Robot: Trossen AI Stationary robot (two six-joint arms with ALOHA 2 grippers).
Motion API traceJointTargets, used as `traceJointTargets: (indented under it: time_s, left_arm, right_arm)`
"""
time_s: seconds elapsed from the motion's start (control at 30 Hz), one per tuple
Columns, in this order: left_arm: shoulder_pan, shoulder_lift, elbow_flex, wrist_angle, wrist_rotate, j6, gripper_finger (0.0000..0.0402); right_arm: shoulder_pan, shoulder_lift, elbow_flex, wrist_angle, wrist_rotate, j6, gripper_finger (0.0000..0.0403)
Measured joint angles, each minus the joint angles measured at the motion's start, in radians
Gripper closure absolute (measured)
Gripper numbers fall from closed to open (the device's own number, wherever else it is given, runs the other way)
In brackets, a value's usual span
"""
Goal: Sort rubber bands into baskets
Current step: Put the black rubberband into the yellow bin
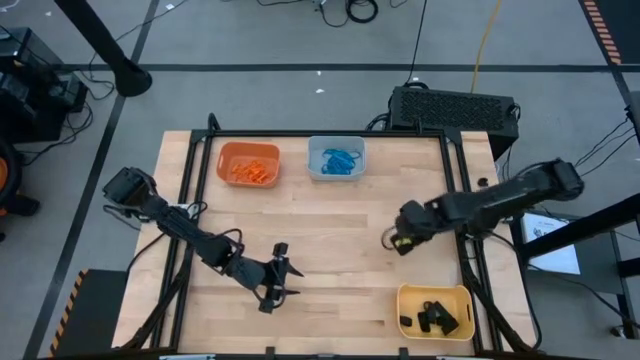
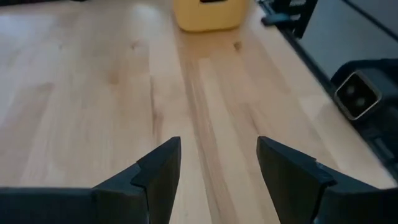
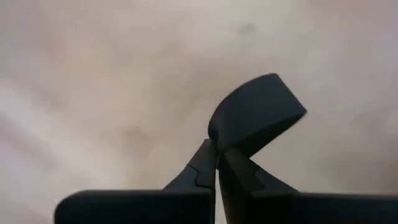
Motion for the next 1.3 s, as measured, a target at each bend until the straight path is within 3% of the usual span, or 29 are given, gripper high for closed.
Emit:
traceJointTargets:
  time_s: [0.27, 0.57, 0.73, 1.03, 1.17, 1.3]
  left_arm:
    - [-0.03, -0.131, 0.001, -0.145, -0.064, 0.005, 0.0183]
    - [-0.03, -0.315, 0.002, -0.383, -0.145, 0.024, 0.0183]
    - [-0.03, -0.415, 0.002, -0.479, -0.157, 0.01, 0.0183]
    - [-0.018, -0.538, 0.002, -0.543, -0.168, -0.028, 0.0183]
    - [0.012, -0.571, 0.002, -0.535, -0.169, -0.029, 0.0183]
    - [0.032, -0.579, 0.002, -0.517, -0.172, -0.031, 0.0183]
  right_arm:
    - [0.318, -0.071, 0.001, 0.155, 0.038, 0.247, 0.0403]
    - [0.605, -0.027, 0.001, 0.461, 0.044, 0.381, 0.0403]
    - [0.722, 0.017, 0.002, 0.507, 0.042, 0.527, 0.0402]
    - [0.787, 0.11, 0.002, 0.488, -0.13, 0.729, 0.0402]
    - [0.786, 0.114, 0.002, 0.455, -0.141, 0.681, 0.0394]
    - [0.771, 0.115, 0.002, 0.35, -0.203, 0.616, 0.0352]
